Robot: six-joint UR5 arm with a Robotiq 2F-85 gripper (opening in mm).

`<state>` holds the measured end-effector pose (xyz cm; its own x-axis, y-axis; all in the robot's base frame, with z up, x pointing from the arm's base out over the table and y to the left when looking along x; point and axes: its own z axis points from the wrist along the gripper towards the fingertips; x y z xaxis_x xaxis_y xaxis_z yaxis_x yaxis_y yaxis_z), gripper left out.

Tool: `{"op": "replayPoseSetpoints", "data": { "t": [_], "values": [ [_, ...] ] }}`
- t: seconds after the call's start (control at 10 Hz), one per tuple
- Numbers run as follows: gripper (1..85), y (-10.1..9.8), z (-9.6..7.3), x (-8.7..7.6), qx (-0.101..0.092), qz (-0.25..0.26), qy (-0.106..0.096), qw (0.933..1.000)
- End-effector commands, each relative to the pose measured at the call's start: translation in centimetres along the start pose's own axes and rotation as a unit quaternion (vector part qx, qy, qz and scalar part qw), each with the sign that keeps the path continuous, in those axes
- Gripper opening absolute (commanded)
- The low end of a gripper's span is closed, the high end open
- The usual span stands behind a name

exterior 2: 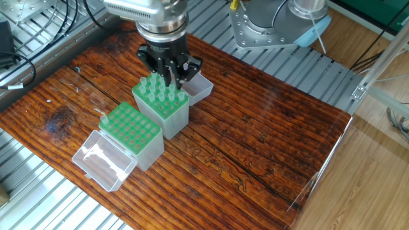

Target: Transfer all large pipette tips from one holder to another

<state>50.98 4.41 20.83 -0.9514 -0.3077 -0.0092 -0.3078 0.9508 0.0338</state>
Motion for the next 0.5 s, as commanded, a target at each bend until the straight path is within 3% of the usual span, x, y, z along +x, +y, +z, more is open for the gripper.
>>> {"op": "replayPoseSetpoints", "data": {
  "t": [0.0,0.1,0.4],
  "values": [
    [29.0,0.2,0.0,-0.8,-0.003,0.01,-0.019,0.9998],
    [27.7,0.0,0.2,-0.4,0.003,0.011,-0.019,0.9998],
    [28.7,1.6,2.3,3.0,0.012,0.021,-0.022,0.9995]
  ]
}}
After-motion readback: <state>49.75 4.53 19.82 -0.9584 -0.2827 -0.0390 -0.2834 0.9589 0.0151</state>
